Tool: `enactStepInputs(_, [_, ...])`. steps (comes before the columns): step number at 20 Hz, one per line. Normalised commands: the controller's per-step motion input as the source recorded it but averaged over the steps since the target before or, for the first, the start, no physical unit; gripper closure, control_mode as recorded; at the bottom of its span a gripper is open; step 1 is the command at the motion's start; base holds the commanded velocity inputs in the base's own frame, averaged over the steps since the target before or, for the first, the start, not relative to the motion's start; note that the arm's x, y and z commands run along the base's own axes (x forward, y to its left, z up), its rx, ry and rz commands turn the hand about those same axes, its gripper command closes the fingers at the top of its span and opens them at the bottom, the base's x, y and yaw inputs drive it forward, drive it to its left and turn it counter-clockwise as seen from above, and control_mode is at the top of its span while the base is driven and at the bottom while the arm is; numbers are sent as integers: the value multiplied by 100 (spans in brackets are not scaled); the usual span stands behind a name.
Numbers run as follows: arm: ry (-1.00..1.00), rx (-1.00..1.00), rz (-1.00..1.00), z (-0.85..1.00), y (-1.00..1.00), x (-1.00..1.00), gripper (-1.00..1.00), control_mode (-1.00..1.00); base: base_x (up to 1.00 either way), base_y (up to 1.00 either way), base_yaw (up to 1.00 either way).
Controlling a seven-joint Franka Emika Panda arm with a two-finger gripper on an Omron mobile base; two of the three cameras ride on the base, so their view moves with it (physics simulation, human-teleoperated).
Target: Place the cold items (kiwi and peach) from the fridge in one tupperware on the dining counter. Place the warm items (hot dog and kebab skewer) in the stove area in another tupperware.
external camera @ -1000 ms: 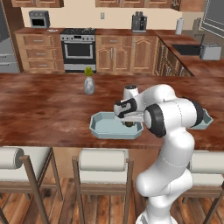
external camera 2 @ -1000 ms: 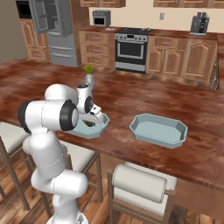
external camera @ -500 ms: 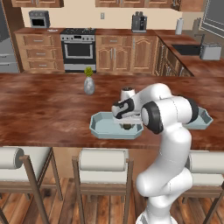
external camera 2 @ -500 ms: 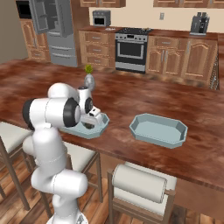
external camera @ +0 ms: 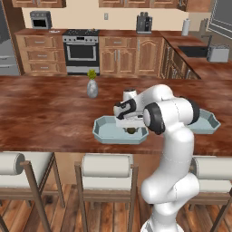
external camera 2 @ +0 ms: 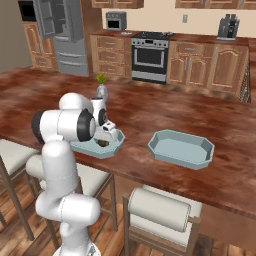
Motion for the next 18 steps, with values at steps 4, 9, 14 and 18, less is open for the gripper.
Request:
enactStepInputs(4, [0, 0, 0, 0, 0, 0, -100, -100, 0, 0, 0])
enactStepInputs(9, [0, 0, 0, 1, -3, -20, -100, -100, 0, 0, 0])
enactStepInputs(14, [0, 1, 0, 45, -3, -47, -100, -100, 0, 0, 0])
enactStepInputs(18, [0, 5, 0, 92, 0, -71, -100, -100, 0, 0, 0])
